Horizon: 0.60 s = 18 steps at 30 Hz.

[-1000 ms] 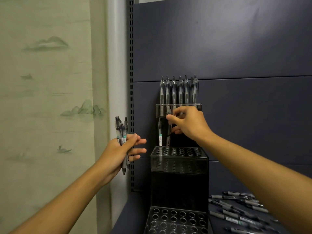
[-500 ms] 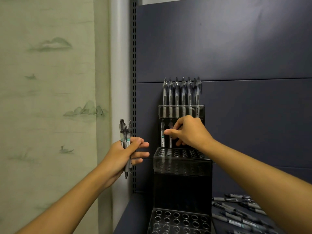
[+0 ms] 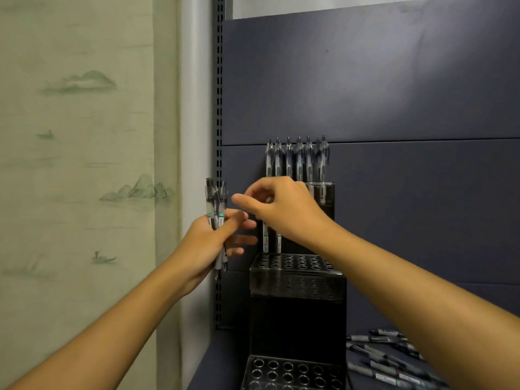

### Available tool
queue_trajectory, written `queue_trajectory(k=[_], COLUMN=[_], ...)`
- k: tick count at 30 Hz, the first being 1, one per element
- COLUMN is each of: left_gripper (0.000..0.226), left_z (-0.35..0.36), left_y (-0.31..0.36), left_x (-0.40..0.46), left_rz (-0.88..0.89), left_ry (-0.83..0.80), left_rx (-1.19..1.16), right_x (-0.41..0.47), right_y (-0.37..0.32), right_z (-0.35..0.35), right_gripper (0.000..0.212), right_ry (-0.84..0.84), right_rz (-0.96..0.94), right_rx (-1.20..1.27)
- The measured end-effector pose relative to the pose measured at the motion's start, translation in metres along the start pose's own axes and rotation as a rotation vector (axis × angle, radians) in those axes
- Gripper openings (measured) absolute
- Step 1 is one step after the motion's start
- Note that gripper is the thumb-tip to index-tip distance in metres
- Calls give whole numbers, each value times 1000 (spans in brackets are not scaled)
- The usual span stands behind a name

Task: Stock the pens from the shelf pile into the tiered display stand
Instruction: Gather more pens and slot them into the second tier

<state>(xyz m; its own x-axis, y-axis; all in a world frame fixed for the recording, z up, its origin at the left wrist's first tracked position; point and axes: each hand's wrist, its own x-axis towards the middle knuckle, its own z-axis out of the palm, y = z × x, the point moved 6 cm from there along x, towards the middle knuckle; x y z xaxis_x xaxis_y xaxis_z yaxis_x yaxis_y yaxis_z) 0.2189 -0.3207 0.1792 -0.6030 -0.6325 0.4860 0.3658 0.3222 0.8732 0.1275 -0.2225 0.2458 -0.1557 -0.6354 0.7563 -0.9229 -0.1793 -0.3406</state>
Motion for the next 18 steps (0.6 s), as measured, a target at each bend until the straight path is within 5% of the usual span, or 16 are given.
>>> queue_trajectory(k=[10, 18], left_gripper=[11, 44], left_z=[20, 29], left_y=[11, 4], left_x=[-6, -7], left_rz=[81, 60], left_ry=[-30, -123], left_rx=[172, 76], right_x=[-1, -7], right_y=[1, 11], right_z=[6, 2], right_gripper=[30, 20], right_ry=[-34, -60], right_rz=[33, 123], right_rx=[52, 268])
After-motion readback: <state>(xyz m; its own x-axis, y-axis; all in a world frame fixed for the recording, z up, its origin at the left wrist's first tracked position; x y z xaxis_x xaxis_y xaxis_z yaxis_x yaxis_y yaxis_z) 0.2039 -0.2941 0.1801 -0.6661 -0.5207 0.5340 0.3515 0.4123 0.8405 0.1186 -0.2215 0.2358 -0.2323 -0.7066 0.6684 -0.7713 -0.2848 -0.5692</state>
